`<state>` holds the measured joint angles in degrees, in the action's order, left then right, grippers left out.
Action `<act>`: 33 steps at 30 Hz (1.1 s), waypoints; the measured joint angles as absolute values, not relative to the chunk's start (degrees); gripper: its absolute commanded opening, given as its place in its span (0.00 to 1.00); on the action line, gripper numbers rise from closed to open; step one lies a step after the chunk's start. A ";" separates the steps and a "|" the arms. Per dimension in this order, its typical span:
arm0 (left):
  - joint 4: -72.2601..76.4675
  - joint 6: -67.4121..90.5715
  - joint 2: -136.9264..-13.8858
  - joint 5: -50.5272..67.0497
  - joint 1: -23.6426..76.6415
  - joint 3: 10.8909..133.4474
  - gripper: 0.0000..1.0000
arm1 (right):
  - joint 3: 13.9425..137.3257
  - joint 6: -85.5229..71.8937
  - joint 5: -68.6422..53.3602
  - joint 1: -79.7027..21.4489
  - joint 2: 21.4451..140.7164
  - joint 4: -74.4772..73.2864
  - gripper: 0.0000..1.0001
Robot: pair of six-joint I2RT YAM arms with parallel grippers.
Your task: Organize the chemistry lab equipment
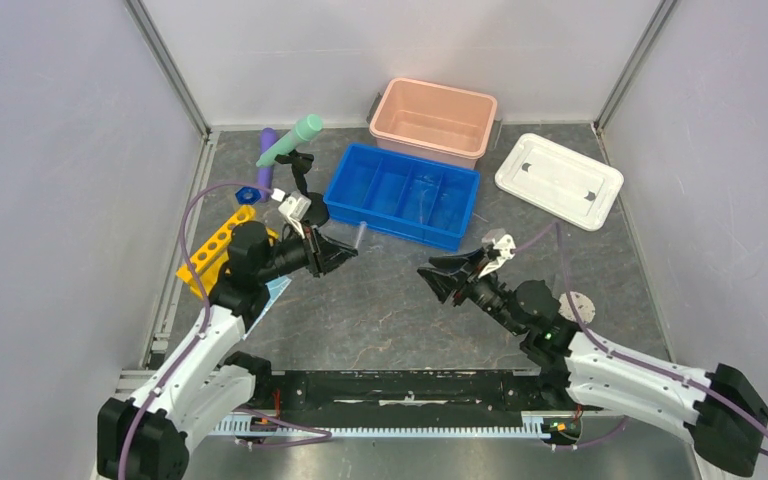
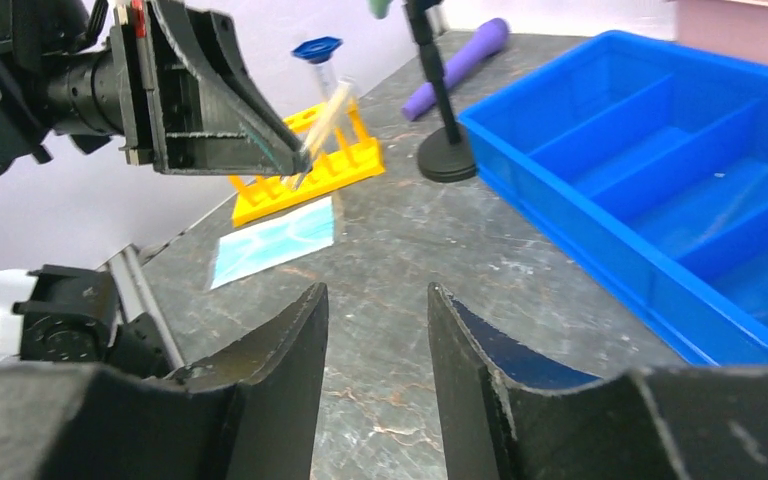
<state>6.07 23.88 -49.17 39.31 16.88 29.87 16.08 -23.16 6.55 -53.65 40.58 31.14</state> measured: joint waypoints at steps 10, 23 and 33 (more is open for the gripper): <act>21.74 28.67 -47.51 46.54 19.88 27.49 0.32 | 22.83 -24.82 -0.30 -53.65 58.46 44.58 0.50; 2.28 24.38 -50.39 31.24 20.64 32.45 0.42 | 32.16 -22.41 10.35 -53.67 60.97 17.89 0.63; -13.74 24.43 -54.78 16.34 20.64 39.42 0.49 | 31.14 -19.25 6.63 -56.77 65.47 3.42 0.59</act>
